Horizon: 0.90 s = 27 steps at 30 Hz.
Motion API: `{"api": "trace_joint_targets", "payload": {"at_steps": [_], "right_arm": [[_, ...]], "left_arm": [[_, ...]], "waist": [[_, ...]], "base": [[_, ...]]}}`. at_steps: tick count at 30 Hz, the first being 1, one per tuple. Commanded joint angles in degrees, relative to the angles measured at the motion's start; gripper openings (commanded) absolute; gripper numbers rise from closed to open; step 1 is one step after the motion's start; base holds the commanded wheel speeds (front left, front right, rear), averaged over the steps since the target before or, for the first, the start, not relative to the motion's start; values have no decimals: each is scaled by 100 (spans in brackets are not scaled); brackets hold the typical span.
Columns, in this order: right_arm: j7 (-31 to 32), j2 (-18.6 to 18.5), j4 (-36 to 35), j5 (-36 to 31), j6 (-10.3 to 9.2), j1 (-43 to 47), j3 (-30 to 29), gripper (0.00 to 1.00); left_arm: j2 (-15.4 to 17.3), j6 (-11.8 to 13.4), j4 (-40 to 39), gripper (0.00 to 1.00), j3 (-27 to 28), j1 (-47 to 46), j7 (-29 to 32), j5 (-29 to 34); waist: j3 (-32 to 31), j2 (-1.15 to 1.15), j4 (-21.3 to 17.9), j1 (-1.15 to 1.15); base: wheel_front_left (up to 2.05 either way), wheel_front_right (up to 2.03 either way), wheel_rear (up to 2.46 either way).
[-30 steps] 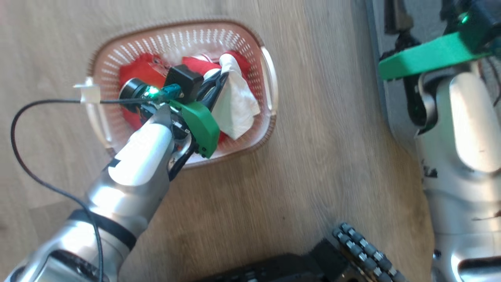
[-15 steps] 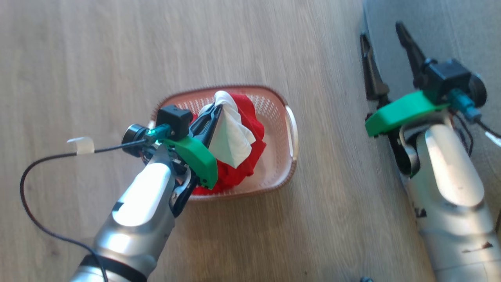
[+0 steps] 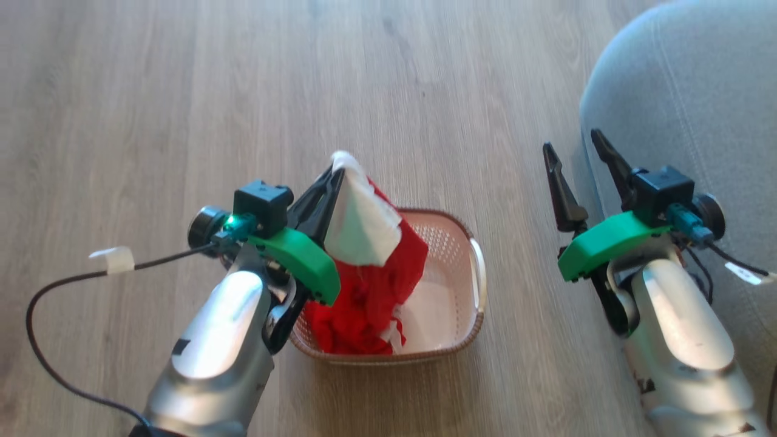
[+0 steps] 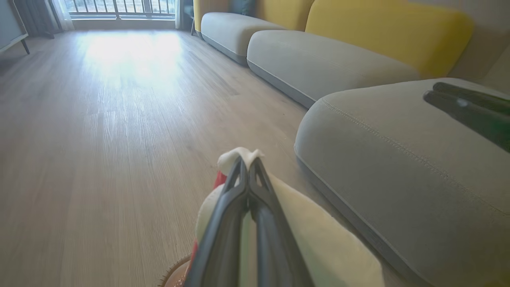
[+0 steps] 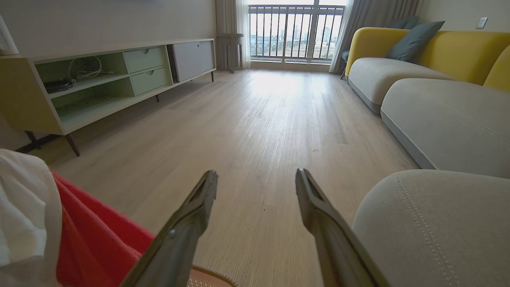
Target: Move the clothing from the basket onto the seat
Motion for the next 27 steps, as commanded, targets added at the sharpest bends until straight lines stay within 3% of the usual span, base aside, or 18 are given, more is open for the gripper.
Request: {"api": "trace_joint_targets", "payload": {"at_steps": [1,7,17,27], "right_arm": [[-37,-1,-137,42,-1,-16,119,100],[-37,-13,-81,99,-1,172,174,100],[-37,-3,-41,155,-1,355,188,100],[-37,24,-16,189,-1,393,251,100]], "left_arm": [[47,-4,-354,0,220,-227,-57,41],[46,-6,-1111,0,348,-495,-57,-29],[45,-8,-2165,0,10,-1198,-57,-10],[45,104,-2557,0,-346,-1645,-57,-90]], "waist": [[-199,-1,86,1],[-402,-1,110,1],[-489,-1,107,1],[-482,-1,43,1]], "base": [[0,0,0],[0,0,0],[0,0,0],[0,0,0]]}}
